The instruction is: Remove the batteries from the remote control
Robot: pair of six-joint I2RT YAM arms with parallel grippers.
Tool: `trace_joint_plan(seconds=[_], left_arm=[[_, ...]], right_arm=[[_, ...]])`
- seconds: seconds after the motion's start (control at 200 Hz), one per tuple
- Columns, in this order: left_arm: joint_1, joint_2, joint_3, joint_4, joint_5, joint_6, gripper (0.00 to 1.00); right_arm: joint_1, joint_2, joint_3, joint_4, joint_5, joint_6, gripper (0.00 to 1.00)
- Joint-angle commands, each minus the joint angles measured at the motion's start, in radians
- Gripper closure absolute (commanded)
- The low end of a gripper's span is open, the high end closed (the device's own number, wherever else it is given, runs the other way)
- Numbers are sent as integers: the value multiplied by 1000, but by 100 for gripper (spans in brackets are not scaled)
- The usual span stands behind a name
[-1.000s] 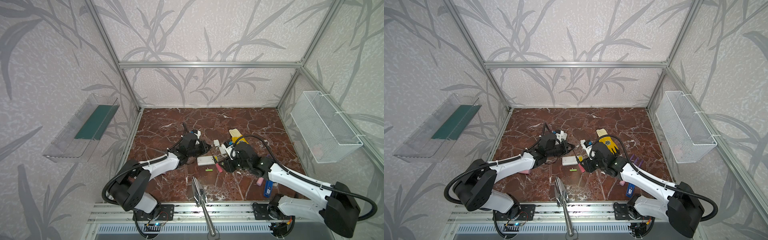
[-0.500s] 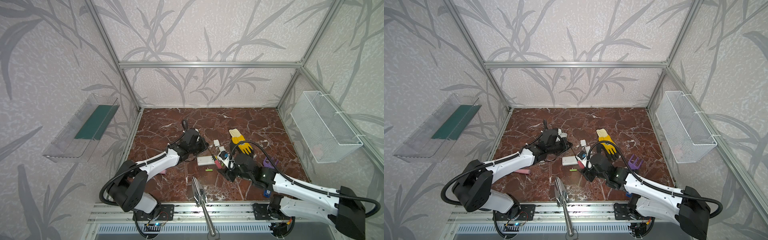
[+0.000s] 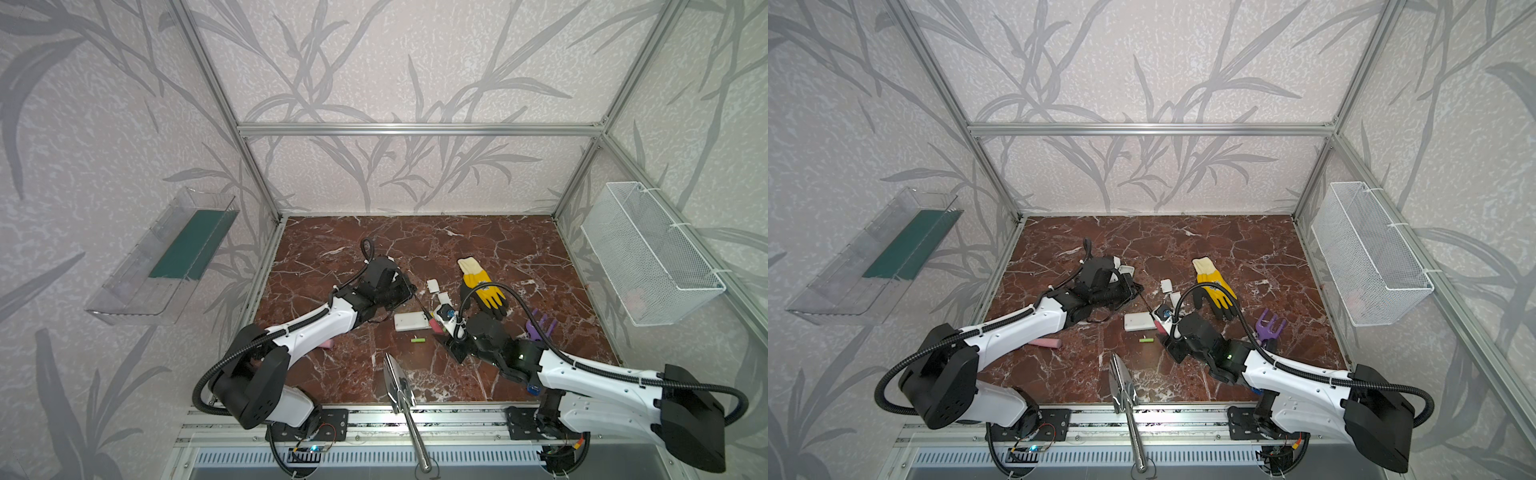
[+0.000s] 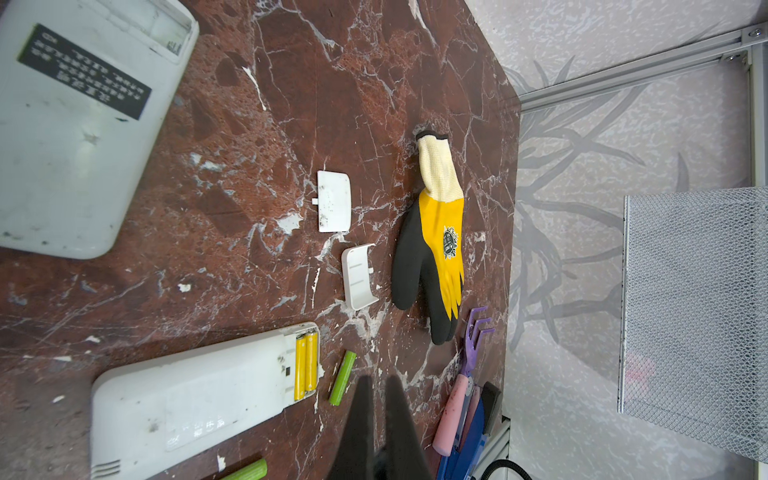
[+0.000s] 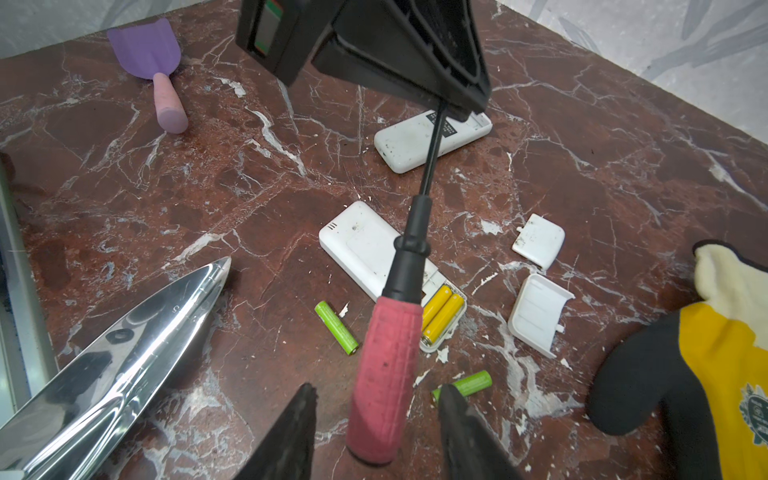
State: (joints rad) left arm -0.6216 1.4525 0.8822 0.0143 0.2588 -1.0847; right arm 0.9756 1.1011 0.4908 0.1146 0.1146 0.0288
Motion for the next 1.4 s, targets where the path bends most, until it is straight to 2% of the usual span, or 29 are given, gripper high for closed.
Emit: trace_joint_plan(seconds=[0.0, 0.825, 1.035, 1.2, 1.225, 1.275, 1.395], left_arm=[[-1, -30, 23, -5, -13, -17, 100], [1, -34, -9, 69, 30, -63, 100], [7, -39, -20, 82, 39, -72, 100], [13, -45, -24, 84, 42, -61, 100], [15, -46, -28, 90, 43, -60, 95], [22, -53, -39, 100, 42, -58, 76], [44, -77, -56, 98, 36, -40, 41]], right_arm=[[7, 29, 4, 63, 12, 16, 53], [6, 64, -27, 166, 74, 27, 69], [5, 49, -35, 161, 81, 16, 78], [5, 34, -28, 133, 63, -1, 96], [6, 30, -25, 121, 66, -3, 98], [5, 21, -23, 99, 73, -7, 100], [6, 5, -21, 49, 91, -15, 100]])
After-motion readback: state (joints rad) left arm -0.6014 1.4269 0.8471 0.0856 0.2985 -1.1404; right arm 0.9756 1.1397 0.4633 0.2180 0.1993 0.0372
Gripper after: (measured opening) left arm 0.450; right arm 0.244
